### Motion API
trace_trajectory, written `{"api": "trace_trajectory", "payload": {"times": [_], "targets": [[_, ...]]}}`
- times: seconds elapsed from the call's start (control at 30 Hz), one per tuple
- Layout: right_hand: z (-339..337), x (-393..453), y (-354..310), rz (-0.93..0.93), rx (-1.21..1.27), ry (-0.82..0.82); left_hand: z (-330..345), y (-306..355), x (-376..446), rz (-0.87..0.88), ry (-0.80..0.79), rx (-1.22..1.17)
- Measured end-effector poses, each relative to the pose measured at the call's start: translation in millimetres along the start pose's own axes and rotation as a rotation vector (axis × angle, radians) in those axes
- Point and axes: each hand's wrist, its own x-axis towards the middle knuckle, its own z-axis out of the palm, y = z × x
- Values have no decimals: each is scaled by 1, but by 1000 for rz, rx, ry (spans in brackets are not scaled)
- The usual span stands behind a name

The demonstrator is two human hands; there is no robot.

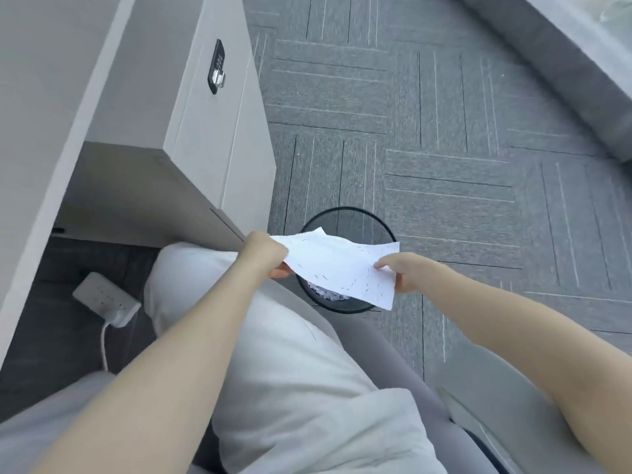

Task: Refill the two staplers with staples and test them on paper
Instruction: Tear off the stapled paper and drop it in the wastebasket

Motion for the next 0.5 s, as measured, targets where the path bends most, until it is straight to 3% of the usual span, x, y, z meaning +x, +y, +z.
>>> {"api": "trace_trajectory", "payload": {"times": [0.23,0.33,0.5], "targets": [[2,11,-2,5,51,5,21,-16,10,55,-113,221],[0,12,0,15,91,-41,21,-20,12,26,-124,163],[-4,-2,-2,-28,92,62,8,-12,1,16,-175,-24]]}}
